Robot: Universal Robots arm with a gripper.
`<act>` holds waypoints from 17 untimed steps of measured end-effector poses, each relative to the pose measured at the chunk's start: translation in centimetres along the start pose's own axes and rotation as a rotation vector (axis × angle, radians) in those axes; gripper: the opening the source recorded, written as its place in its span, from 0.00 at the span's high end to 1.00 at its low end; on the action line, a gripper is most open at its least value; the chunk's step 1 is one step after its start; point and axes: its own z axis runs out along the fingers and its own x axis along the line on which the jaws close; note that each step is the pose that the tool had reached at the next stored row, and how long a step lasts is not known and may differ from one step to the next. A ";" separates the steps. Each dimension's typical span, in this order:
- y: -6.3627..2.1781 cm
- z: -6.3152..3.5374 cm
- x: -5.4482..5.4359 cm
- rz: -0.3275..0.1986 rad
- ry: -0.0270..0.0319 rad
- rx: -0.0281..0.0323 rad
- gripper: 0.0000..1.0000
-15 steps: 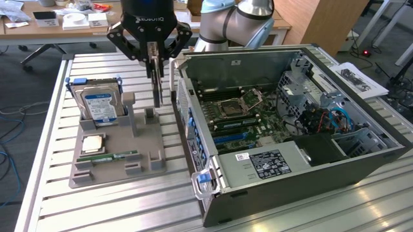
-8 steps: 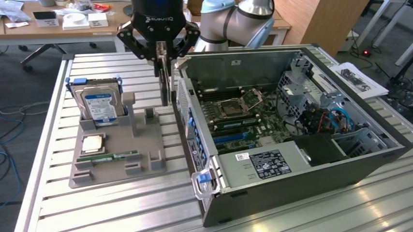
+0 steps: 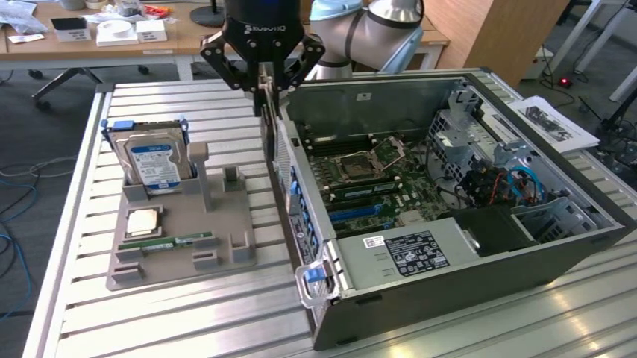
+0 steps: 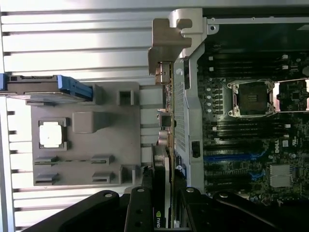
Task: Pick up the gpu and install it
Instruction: 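Pick up the gpu and move the gpu toward the slot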
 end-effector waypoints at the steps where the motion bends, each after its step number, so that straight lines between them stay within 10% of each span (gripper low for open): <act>1: 0.03 0.00 -0.3 0.000 0.0001 -0.0005 0.73; 17: 0.55 0.15 -5.4 0.000 0.0006 -0.0075 0.73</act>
